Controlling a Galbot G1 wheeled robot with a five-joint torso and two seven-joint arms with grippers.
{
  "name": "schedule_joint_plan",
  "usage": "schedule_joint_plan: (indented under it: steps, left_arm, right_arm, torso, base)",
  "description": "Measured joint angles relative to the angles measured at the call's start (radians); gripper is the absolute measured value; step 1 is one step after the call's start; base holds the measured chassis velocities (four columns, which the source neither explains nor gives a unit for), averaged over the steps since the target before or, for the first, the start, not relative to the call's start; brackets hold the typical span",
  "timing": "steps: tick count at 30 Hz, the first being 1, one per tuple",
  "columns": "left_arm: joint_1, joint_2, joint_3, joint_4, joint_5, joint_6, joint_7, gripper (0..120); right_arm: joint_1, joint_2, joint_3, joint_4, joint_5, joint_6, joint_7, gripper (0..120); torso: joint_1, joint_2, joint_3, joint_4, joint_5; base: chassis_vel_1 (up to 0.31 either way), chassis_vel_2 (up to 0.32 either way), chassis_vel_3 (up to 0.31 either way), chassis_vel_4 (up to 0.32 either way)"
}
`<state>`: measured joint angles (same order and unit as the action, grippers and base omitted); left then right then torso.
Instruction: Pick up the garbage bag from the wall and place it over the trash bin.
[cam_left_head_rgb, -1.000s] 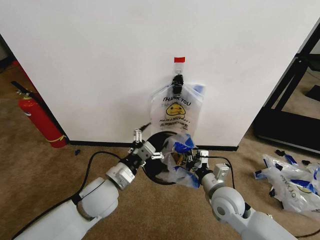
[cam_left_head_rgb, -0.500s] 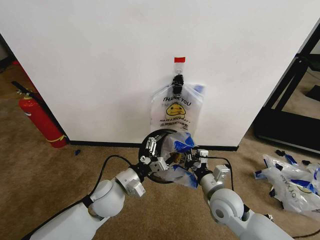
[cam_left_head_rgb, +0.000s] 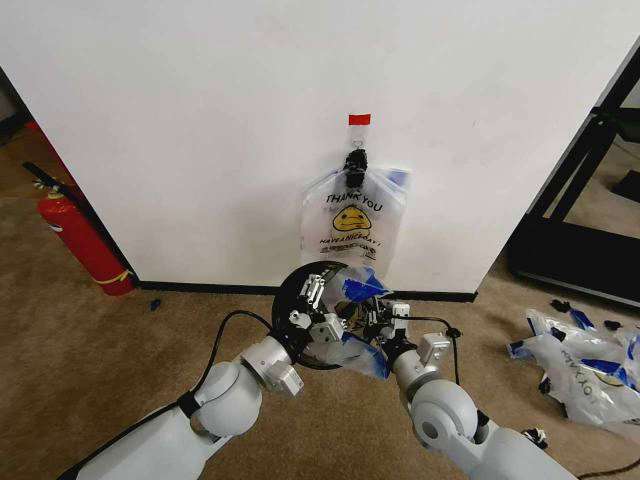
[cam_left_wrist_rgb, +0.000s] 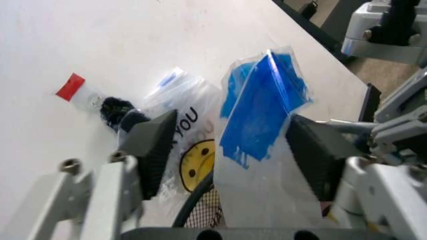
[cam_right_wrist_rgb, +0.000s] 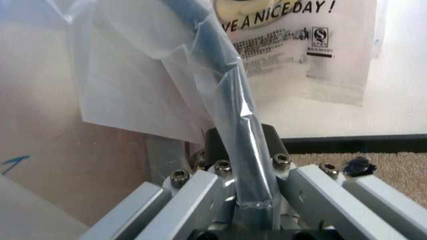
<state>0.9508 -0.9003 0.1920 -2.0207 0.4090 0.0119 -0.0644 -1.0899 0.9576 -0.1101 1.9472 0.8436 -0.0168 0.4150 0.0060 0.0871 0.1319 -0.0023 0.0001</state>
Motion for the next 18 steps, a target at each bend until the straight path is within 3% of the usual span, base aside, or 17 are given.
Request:
schedule_joint_plan:
  steps: [12, 18]
  left_arm:
    - [-0.008, 0.007, -0.003, 0.006, -0.006, -0.021, 0.013, 15]
    - [-0.006, 0.023, -0.028, -0.008, -0.03, -0.027, 0.005, 0]
  right_arm:
    - [0.002, -0.013, 0.003, 0.003, -0.003, -0.01, -0.003, 0]
    - [0.0, -0.018, 0.004, -0.006, -0.009, -0.017, -0.011, 0]
  torso:
    - [0.0, 0.0, 0.0, 0.0, -0.0001]
    - [0.0, 0.0, 0.0, 0.0, -0.0001]
  base:
    - [0.0, 0.0, 0.0, 0.0]
    - [0.0, 0.0, 0.0, 0.0]
